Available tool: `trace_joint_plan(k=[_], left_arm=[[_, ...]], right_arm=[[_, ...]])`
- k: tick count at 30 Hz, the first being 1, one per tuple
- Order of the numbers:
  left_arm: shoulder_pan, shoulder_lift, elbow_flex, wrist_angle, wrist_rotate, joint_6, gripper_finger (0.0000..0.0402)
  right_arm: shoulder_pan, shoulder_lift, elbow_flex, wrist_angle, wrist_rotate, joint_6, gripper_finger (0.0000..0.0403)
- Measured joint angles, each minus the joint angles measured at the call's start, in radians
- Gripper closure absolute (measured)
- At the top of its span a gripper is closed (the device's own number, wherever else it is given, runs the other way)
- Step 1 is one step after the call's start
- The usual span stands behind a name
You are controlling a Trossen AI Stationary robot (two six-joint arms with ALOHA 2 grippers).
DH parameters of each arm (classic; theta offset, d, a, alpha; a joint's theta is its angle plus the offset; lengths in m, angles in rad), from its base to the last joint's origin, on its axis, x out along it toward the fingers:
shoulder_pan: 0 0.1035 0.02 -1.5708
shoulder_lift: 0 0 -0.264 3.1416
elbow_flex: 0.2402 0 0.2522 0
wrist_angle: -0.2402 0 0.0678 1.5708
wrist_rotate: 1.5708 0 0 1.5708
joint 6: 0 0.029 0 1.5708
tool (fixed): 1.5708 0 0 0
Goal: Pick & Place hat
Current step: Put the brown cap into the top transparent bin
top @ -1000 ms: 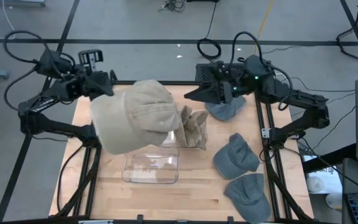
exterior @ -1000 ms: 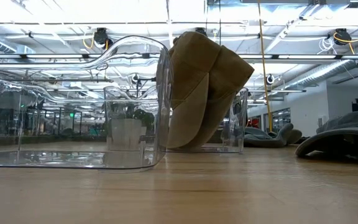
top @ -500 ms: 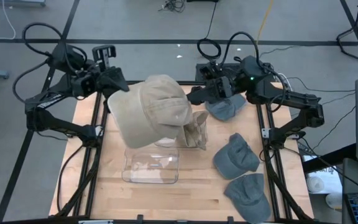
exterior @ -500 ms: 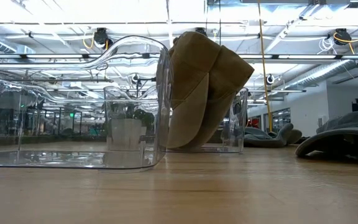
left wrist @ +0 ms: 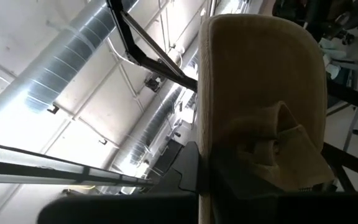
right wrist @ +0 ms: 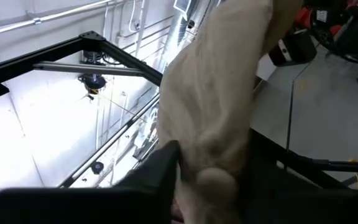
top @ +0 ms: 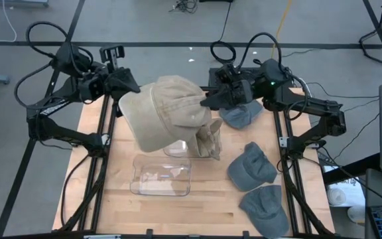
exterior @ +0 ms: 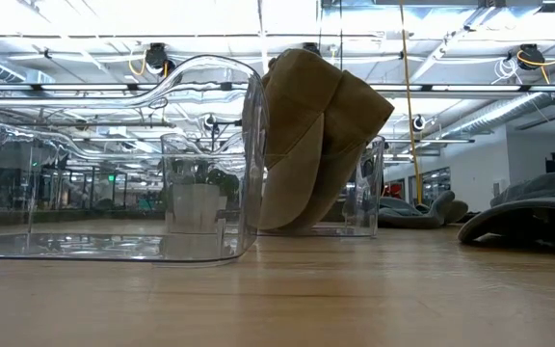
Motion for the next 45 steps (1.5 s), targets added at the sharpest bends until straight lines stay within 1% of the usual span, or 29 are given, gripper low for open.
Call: trace_joint_plan(k=[3, 4, 5, 8, 12, 17, 20, 26, 32, 36, 39, 41, 45], left_arm=[[0.000, 0.000, 0.000, -0.001, 0.000, -0.002, 0.0392], [0.000, 0.000, 0.000, -0.004, -0.001, -0.004, 0.0392], [0.000, 0.000, 0.000, -0.008, -0.001, -0.008, 0.0392], [0.000, 0.000, 0.000, -0.013, -0.024, -0.065, 0.0381], [0.000, 0.000, 0.000, -0.030, -0.129, -0.171, 0.0341], [0.000, -0.001, 0.000, -0.031, -0.168, -0.268, 0.0302], [0.000, -0.001, 0.000, -0.054, -0.228, -0.368, 0.0286], [0.000, -0.004, 0.000, -0.164, -0.364, -0.540, 0.0260], [0.000, -0.004, 0.000, -0.229, -0.408, -0.689, 0.0228], [0.000, -0.004, 0.000, -0.254, -0.411, -0.812, 0.0205], [0.000, -0.007, 0.000, -0.256, -0.393, -0.898, 0.0189], [0.000, -0.008, 0.000, -0.256, -0.389, -0.944, 0.0181], [0.000, -0.008, 0.000, -0.255, -0.389, -1.071, 0.0173]], right_arm=[[-0.001, -0.007, 0.000, 0.003, 0.000, -0.023, 0.0359], [-0.001, -0.007, 0.000, 0.005, -0.002, -0.033, 0.0379], [-0.001, -0.008, 0.000, 0.007, -0.003, -0.044, 0.0387], [-0.001, -0.019, 0.000, 0.003, -0.003, -0.063, 0.0389], [-0.001, -0.050, 0.000, 0.007, -0.027, -0.115, 0.0397], [-0.001, -0.084, 0.000, 0.003, -0.031, -0.175, 0.0397], [-0.013, -0.119, 0.000, -0.006, -0.056, -0.214, 0.0398], [-0.025, -0.192, 0.000, -0.133, -0.078, -0.318, 0.0398], [-0.025, -0.271, 0.000, -0.358, -0.081, -0.453, 0.0398], [-0.025, -0.315, 0.000, -0.490, -0.066, -0.558, 0.0398], [-0.025, -0.344, 0.000, -0.549, -0.029, -0.626, 0.0398], [-0.025, -0.356, 0.000, -0.578, -0.023, -0.663, 0.0398], [-0.025, -0.361, 0.000, -0.588, -0.016, -0.707, 0.0398]])
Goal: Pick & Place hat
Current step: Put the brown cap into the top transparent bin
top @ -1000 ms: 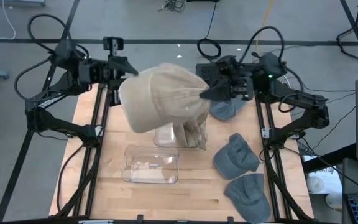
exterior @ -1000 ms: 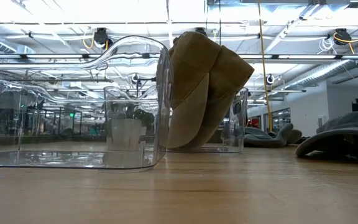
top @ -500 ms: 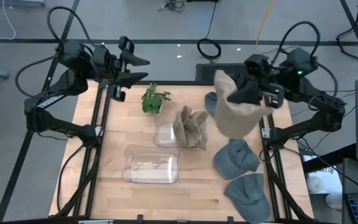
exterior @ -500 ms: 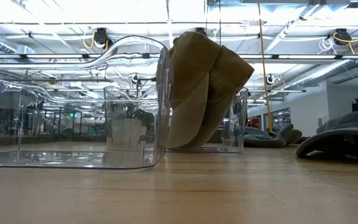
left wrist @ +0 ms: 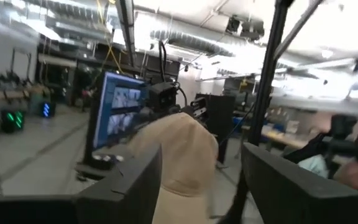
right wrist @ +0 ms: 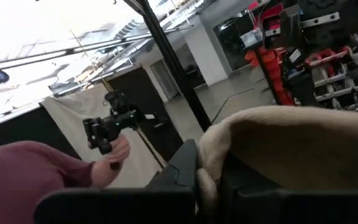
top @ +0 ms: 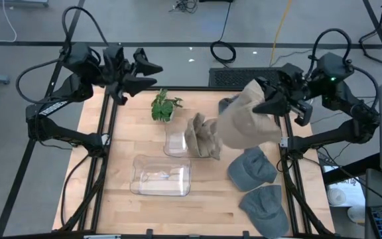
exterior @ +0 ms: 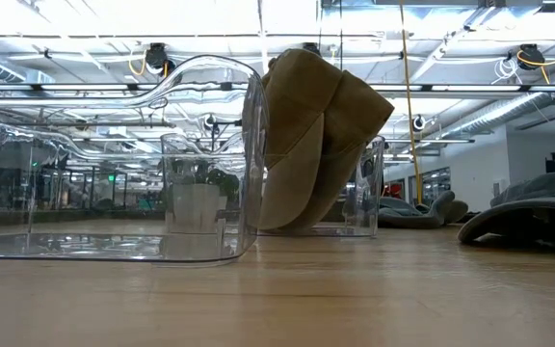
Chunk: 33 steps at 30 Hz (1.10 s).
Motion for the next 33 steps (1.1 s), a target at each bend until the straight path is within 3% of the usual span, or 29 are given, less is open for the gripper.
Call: trace_joint_plan(k=[17, 23, 29, 33], left_arm=[[0.002, 0.000, 0.000, 0.005, -0.035, -0.450, 0.0172], [0.080, -0.025, 0.000, -0.139, -0.019, -0.457, 0.0172], [0.184, -0.108, -0.001, -0.358, 0.002, -0.353, 0.0172], [0.216, -0.153, -0.001, -0.452, 0.002, -0.294, 0.0172]], right_arm=[[0.051, 0.118, 0.000, 0.014, 0.338, -0.215, 0.0398], [0.115, 0.200, 0.000, 0.065, 0.490, -0.280, 0.0398], [0.152, 0.271, 0.000, 0.052, 0.663, -0.335, 0.0399], [0.164, 0.314, 0.001, 0.056, 0.711, -0.347, 0.0399]])
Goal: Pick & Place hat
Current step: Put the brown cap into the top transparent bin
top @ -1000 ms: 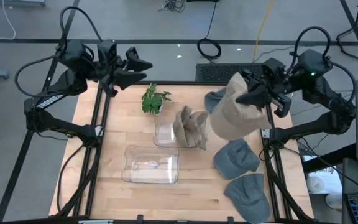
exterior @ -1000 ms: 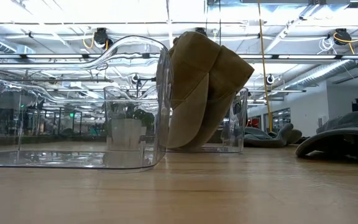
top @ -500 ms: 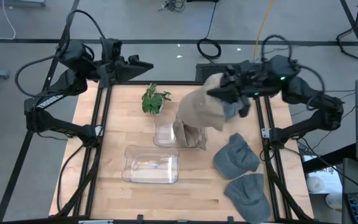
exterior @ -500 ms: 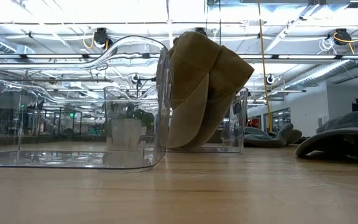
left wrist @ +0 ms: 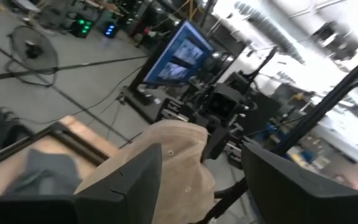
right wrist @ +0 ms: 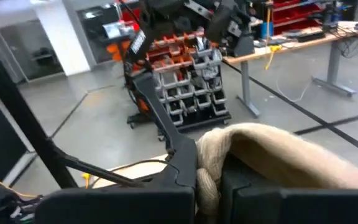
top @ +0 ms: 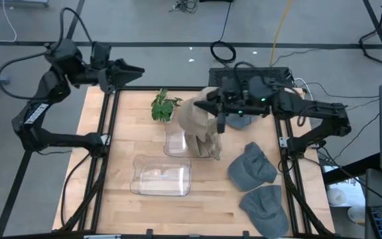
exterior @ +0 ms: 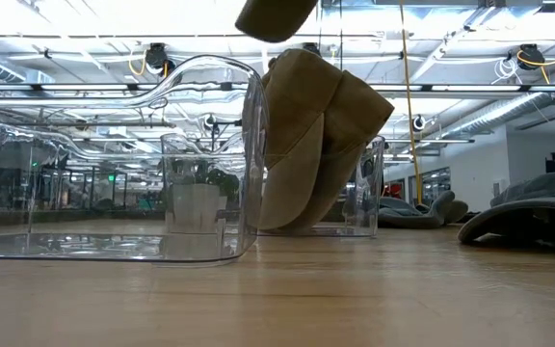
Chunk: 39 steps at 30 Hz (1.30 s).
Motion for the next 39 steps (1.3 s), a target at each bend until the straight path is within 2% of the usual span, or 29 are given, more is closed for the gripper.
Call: trace_joint_plan(k=[3, 8, 17, 23, 39], left_arm=[[0.017, -0.031, 0.000, -0.078, 0.000, 0.044, 0.0172], [0.037, -0.075, 0.000, -0.190, -0.001, 0.088, 0.0172], [0.041, -0.133, 0.000, -0.387, -0.013, 0.167, 0.0172], [0.041, -0.161, 0.000, -0.496, -0.070, 0.212, 0.0172], [0.041, -0.251, 0.000, -0.755, -0.255, 0.293, 0.0172]], right_arm=[[0.013, 0.039, 0.023, -0.046, 0.044, 0.001, 0.0399], [0.019, 0.121, 0.090, -0.086, 0.043, 0.000, 0.0399], [0.019, 0.262, 0.226, -0.272, 0.043, -0.004, 0.0399], [0.019, 0.312, 0.237, -0.339, 0.037, 0.018, 0.0399], [-0.027, 0.430, 0.236, -0.367, -0.022, 0.046, 0.0399]])
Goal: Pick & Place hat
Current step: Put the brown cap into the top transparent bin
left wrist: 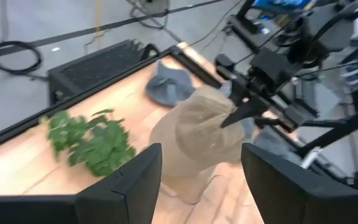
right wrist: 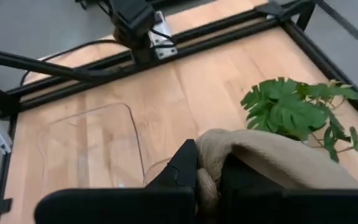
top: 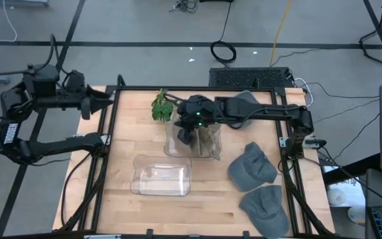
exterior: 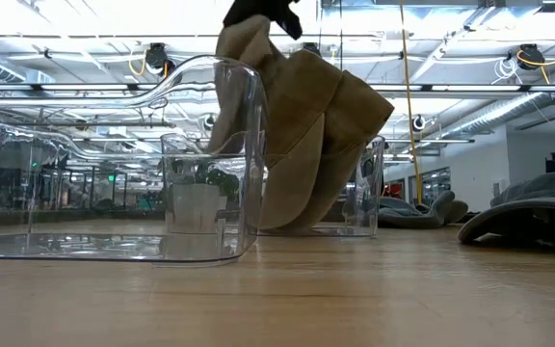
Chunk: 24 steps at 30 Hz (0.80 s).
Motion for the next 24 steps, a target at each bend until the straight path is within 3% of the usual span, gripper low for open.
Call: trace_joint_plan(k=[17, 24], left_arm=[[0.000, -0.005, 0.000, -0.060, -0.035, 0.033, 0.0172], [0.000, -0.005, 0.000, -0.063, -0.036, 0.045, 0.0172]], right_arm=[[-0.013, 0.107, -0.003, 0.002, -0.079, 0.018, 0.0399], [-0.010, 0.098, -0.007, 0.065, -0.187, 0.062, 0.0399]])
